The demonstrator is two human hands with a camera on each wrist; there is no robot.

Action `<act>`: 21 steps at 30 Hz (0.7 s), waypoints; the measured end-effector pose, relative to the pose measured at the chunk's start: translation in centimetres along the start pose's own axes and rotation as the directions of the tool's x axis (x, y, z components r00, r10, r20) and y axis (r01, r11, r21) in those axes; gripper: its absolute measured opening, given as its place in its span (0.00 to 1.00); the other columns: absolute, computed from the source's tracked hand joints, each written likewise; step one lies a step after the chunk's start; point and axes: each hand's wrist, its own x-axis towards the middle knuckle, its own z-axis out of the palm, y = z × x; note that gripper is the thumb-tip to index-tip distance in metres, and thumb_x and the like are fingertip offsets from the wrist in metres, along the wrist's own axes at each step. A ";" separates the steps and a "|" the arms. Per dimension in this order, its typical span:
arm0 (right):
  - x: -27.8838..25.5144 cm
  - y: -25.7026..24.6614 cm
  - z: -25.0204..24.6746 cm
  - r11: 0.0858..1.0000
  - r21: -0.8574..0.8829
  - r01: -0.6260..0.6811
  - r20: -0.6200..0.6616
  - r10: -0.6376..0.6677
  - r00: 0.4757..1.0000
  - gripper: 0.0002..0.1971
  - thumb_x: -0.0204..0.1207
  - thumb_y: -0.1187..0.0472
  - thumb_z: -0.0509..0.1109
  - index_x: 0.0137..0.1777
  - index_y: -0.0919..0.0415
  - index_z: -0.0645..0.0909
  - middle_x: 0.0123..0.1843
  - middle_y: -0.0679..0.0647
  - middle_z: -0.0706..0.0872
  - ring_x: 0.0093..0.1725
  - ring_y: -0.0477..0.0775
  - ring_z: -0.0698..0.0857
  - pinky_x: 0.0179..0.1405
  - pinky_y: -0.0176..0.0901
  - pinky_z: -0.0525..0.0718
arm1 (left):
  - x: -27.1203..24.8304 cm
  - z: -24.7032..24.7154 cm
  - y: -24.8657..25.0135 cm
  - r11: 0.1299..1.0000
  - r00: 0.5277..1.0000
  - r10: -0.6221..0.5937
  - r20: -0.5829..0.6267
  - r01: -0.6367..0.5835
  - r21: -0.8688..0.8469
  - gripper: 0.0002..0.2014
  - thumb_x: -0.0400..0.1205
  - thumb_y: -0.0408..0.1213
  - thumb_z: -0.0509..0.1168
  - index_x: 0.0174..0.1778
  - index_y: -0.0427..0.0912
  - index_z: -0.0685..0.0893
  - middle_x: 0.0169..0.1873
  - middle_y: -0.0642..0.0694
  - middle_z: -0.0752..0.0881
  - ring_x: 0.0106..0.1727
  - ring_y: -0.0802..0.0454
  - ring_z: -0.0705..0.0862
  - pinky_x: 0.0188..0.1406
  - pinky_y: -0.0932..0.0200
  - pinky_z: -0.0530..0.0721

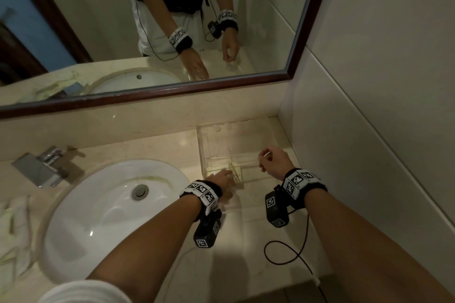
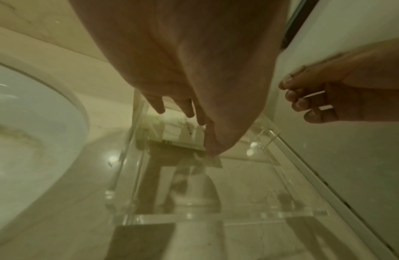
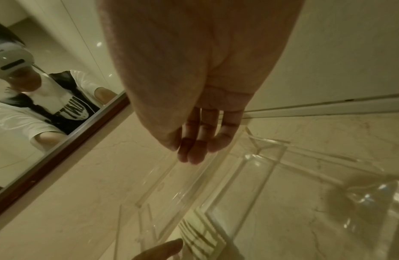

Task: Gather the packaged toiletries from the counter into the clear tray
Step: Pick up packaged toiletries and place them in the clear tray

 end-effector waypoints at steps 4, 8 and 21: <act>0.2 -1.7 0.6 0.998 -0.022 0.052 0.019 -0.051 0.999 0.04 0.79 0.66 0.66 0.43 0.58 0.77 0.32 0.52 0.85 0.29 0.49 0.83 0.26 0.36 0.77 | -1.6 -1.9 -0.7 0.995 0.997 -0.041 -0.060 0.036 -0.093 0.14 0.81 0.40 0.65 0.61 0.40 0.84 0.71 0.41 0.76 0.70 0.43 0.77 0.69 0.57 0.73; 0.4 -3.9 1.7 0.990 -0.080 0.117 0.061 -0.112 0.992 0.04 0.79 0.67 0.66 0.43 0.60 0.77 0.33 0.54 0.84 0.31 0.53 0.84 0.32 0.40 0.82 | -3.8 -3.9 -2.0 0.988 0.991 -0.110 -0.073 0.101 -0.115 0.13 0.80 0.36 0.65 0.60 0.41 0.84 0.68 0.40 0.77 0.68 0.42 0.78 0.67 0.55 0.76; -1.6 -13.7 10.1 0.880 -0.306 0.363 0.283 -0.280 0.917 0.02 0.77 0.61 0.67 0.43 0.57 0.79 0.42 0.54 0.84 0.43 0.58 0.85 0.46 0.49 0.84 | -15.0 -8.8 -10.3 0.927 0.927 -0.337 -0.162 0.298 -0.227 0.13 0.82 0.36 0.62 0.60 0.40 0.85 0.65 0.39 0.81 0.63 0.40 0.82 0.56 0.56 0.79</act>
